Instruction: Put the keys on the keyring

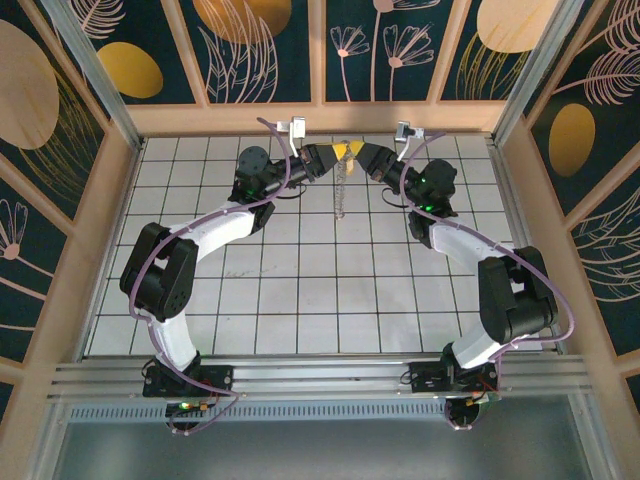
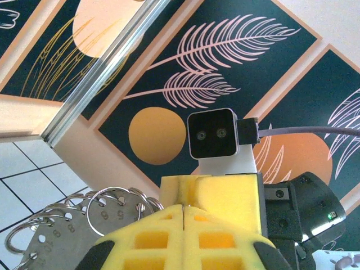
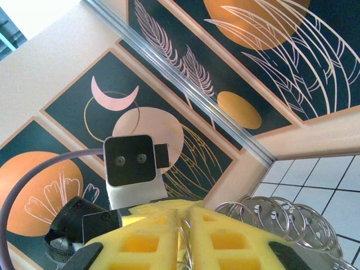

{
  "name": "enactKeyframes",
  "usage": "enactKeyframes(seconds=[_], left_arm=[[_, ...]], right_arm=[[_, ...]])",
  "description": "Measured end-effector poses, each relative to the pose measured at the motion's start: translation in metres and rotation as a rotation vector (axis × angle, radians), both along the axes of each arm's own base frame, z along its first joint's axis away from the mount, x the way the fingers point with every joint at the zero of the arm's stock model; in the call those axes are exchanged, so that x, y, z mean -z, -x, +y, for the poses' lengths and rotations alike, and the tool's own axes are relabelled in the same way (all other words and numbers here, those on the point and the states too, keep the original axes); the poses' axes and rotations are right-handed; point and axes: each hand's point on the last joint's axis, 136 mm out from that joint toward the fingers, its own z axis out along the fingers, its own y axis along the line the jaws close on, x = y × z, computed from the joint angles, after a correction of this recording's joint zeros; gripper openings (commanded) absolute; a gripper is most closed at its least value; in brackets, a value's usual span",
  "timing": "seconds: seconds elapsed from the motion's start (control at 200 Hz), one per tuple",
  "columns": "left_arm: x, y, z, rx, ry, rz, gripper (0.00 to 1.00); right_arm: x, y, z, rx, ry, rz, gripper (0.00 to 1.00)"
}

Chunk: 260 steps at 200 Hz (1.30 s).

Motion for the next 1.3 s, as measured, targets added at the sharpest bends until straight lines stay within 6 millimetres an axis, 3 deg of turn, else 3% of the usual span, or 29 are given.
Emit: enactKeyframes(seconds=[0.31,0.44,1.061,1.301], left_arm=[[0.003,0.0,-0.001,0.003,-0.007,0.011,0.0],[0.002,0.0,-0.001,0.004,-0.006,0.008,0.0],[0.002,-0.001,0.0,0.0,-0.004,0.012,0.0],[0.001,-0.001,0.001,0.002,0.001,0.019,0.0]], right_arm=[[0.005,0.002,-0.001,0.007,0.0,0.002,0.2],[0.016,0.007,0.004,-0.01,0.011,0.026,0.22],[0.021,0.011,0.006,-0.021,0.014,0.037,0.14],[0.021,0.016,0.013,-0.04,0.014,0.037,0.17]])
